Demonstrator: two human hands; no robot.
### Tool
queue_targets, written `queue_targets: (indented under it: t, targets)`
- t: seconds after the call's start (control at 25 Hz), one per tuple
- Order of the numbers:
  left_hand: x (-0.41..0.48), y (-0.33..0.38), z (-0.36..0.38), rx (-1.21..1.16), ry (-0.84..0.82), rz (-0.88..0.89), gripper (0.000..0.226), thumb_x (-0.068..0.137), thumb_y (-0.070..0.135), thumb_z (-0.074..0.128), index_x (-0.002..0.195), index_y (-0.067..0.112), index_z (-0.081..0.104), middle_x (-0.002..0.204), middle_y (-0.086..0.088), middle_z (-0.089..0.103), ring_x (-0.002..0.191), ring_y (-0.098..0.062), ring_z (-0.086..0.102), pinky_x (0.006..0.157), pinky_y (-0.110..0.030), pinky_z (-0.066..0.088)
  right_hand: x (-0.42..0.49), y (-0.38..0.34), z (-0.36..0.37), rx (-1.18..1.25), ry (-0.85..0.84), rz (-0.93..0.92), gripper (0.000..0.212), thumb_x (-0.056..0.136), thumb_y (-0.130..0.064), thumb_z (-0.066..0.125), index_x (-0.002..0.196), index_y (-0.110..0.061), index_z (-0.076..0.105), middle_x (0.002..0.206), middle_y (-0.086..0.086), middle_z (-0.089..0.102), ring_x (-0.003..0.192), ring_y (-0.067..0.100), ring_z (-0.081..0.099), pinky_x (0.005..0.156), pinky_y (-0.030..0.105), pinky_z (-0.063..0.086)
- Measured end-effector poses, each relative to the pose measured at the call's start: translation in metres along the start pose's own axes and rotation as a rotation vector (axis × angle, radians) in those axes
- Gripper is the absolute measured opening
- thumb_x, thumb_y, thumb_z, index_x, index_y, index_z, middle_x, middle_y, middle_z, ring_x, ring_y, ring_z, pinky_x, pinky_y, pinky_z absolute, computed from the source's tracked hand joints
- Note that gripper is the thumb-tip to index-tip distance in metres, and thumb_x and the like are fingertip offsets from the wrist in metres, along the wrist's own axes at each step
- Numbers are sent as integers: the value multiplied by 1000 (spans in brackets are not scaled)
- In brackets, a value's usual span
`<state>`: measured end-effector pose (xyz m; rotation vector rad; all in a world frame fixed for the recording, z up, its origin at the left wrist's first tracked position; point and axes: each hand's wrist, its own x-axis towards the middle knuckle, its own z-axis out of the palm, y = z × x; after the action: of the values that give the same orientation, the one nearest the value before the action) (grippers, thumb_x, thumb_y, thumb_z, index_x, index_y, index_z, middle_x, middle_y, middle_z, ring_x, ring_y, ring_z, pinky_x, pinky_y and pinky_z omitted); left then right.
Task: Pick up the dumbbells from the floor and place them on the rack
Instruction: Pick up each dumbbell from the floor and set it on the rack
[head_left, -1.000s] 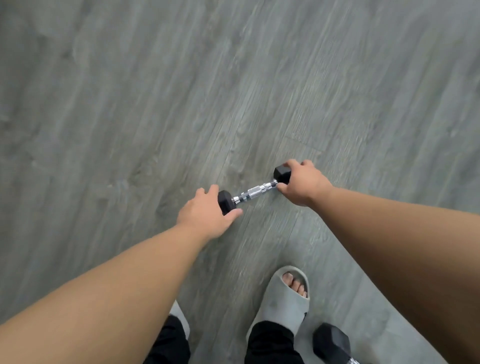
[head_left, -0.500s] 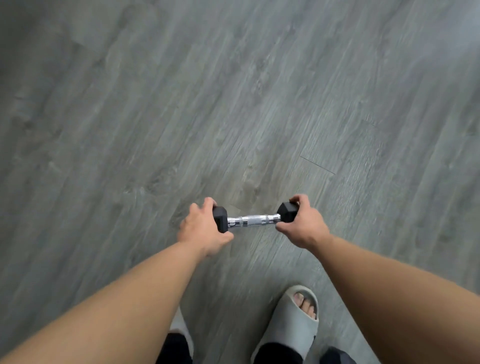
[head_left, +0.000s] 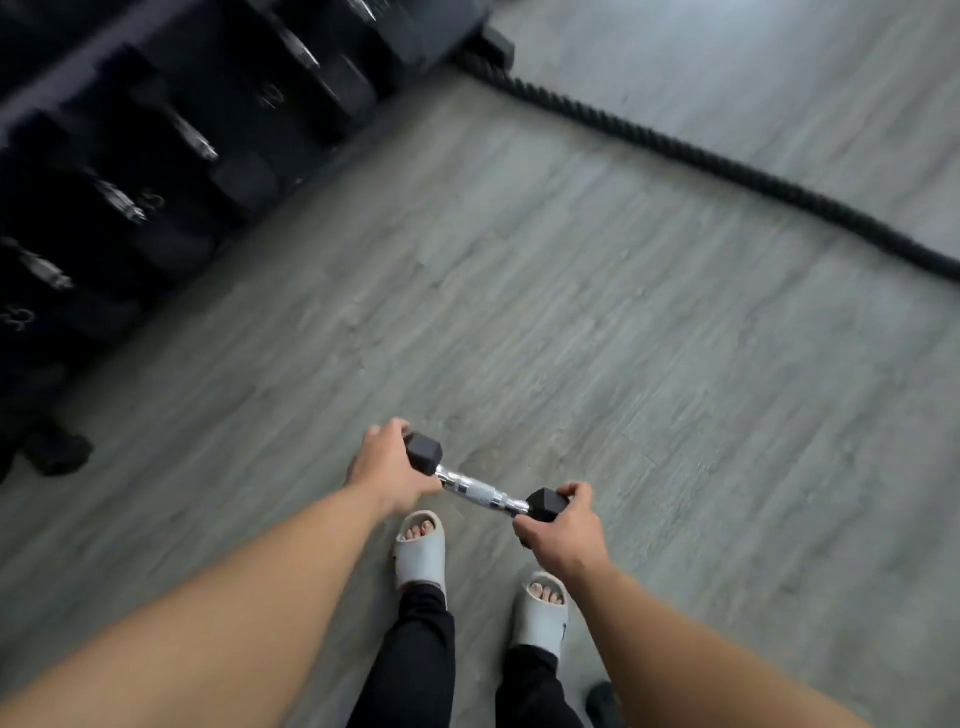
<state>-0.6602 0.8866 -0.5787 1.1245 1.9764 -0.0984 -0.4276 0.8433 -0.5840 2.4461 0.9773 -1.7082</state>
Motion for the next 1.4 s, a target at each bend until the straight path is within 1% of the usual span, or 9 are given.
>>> queue_targets:
  t: [0.12, 0.28, 0.52, 0.6, 0.72, 0.92, 1.04, 1.24, 1.4]
  targets:
    - [-45, 29, -105, -59, 163, 59, 78, 52, 35, 91, 122, 21, 60, 116, -6, 56, 105, -27, 59, 87, -30, 45, -68, -69, -13, 171, -16, -71, 68, 66, -24, 78, 120, -22, 37, 109, 15, 67, 84, 31, 74, 71, 46, 63]
    - [-107, 56, -232, -94, 353, 176, 73, 51, 33, 89, 119, 26, 63, 108, 1, 55, 96, -22, 56, 80, -30, 46, -142, -159, -18, 357, -51, -186, 67, 71, -18, 79, 122, -19, 36, 89, 6, 69, 58, 15, 65, 61, 38, 61]
    - [-199, 24, -409, 14, 594, 316, 86, 54, 37, 91, 132, 21, 57, 121, 1, 61, 111, -23, 59, 91, -36, 50, -262, -274, 41, 471, -212, -261, 64, 76, -20, 85, 119, -15, 38, 99, 7, 56, 78, 19, 64, 67, 42, 67]
    - [-213, 1, -454, 46, 636, 337, 82, 55, 35, 90, 128, 24, 56, 122, 4, 63, 108, -22, 59, 85, -35, 49, -287, -304, 77, 444, -263, -274, 66, 72, -20, 85, 122, -10, 43, 102, 10, 58, 79, 22, 64, 60, 38, 66]
    - [-218, -58, -528, 121, 645, 327, 71, 55, 33, 89, 118, 30, 56, 109, 7, 64, 91, -21, 59, 71, -34, 50, -321, -351, 149, 354, -309, -317, 75, 64, -27, 87, 126, -1, 56, 93, 14, 63, 63, 24, 58, 40, 21, 45]
    - [-198, -155, -610, 173, 667, 276, 71, 60, 33, 88, 124, 29, 59, 106, 9, 57, 94, -22, 60, 72, -36, 52, -348, -419, 261, 329, -328, -325, 82, 55, -35, 89, 124, -5, 55, 109, 20, 70, 73, 25, 65, 50, 24, 49]
    - [-172, -212, -648, 176, 664, 239, 77, 63, 32, 89, 134, 24, 58, 115, 4, 50, 100, -24, 57, 78, -39, 53, -361, -449, 328, 311, -351, -300, 77, 59, -34, 89, 120, -11, 46, 102, 12, 63, 78, 23, 66, 53, 27, 53]
    - [-130, -263, -687, 195, 602, 182, 80, 64, 33, 90, 136, 23, 57, 112, 6, 48, 99, -23, 58, 79, -39, 53, -360, -487, 388, 268, -340, -222, 74, 62, -33, 86, 119, -17, 42, 99, 9, 59, 80, 21, 66, 57, 29, 54]
    - [-99, -291, -725, 236, 612, 153, 77, 65, 33, 91, 134, 23, 58, 106, 7, 48, 93, -21, 57, 75, -37, 52, -347, -530, 442, 259, -354, -162, 74, 64, -29, 86, 119, -16, 38, 106, 14, 63, 93, 29, 68, 75, 41, 60]
